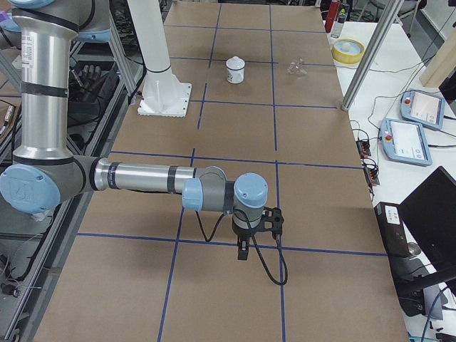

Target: Place funnel on cup

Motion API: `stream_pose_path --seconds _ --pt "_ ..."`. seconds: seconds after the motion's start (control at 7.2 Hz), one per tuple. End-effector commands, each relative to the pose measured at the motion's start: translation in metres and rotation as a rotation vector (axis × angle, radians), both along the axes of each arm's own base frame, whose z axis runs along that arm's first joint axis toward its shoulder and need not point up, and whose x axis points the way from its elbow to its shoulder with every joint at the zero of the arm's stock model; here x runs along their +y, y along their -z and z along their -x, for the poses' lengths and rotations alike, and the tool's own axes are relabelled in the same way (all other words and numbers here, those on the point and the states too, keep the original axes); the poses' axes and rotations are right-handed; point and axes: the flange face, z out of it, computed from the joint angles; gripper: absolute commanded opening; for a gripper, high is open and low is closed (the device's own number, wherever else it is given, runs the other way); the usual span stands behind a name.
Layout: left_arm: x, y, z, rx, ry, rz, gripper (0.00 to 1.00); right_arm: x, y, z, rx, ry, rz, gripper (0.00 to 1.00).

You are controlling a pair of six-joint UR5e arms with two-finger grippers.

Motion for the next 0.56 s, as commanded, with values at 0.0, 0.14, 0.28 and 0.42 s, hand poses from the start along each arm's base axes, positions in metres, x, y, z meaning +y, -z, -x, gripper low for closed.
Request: stream_pose_path --seconds 0.0,0.14,0.28,0.42 --pt "-0.033 0.064 0.0 -0.018 0.003 -0.199 1.0 0.0 0.0 0.0 0.0 0.0 0.0 1.0" --pt "-0.045 0.081 0.001 -0.026 0.006 -0.33 1.0 0.0 -0.001 0.0 0.0 0.0 0.001 1.0" --pt "-0.054 0.081 0.001 -0.009 0.038 -0.373 1.0 0.0 -0.001 0.0 0.0 0.0 0.002 1.0" --pt "-0.049 0.084 -0.002 0.063 0.141 -0.313 1.0 0.0 -0.001 0.0 0.0 0.0 0.002 1.0"
